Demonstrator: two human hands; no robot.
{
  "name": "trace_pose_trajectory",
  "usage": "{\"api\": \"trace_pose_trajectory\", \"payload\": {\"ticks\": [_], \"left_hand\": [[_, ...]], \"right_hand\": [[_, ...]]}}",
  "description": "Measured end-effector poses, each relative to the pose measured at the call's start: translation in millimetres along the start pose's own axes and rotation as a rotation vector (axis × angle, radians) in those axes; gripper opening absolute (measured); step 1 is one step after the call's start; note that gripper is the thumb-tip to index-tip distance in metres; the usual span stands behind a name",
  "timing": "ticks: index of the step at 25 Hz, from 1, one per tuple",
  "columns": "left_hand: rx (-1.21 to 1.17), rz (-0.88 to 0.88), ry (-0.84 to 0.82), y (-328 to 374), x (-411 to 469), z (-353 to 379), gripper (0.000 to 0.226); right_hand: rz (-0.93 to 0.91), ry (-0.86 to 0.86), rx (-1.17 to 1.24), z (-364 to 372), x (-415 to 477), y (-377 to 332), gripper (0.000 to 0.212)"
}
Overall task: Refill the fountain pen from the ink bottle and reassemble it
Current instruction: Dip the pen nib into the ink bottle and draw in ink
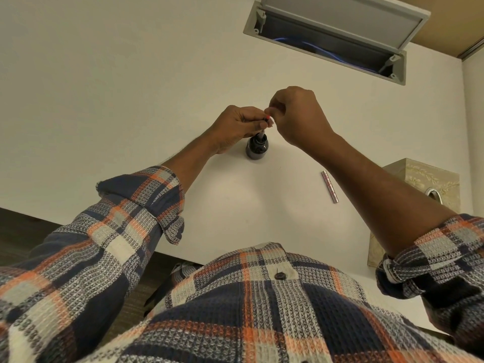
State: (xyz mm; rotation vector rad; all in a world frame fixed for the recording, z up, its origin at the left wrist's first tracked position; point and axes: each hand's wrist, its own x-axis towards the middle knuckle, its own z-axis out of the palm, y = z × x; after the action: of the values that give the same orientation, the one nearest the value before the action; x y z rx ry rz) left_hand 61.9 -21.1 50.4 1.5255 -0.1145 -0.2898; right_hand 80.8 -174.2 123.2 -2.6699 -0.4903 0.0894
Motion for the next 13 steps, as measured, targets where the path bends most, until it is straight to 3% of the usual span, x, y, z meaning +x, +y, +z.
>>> {"api": "trace_pose_trajectory", "payload": {"ticks": [13], "left_hand": [[-0.032, -0.022, -0.010, -3.9, 1.2, -0.7, 0.017]], "right_hand": [[0.012, 0.020, 0.061, -3.1, -4.1, -3.7, 0.017]]}}
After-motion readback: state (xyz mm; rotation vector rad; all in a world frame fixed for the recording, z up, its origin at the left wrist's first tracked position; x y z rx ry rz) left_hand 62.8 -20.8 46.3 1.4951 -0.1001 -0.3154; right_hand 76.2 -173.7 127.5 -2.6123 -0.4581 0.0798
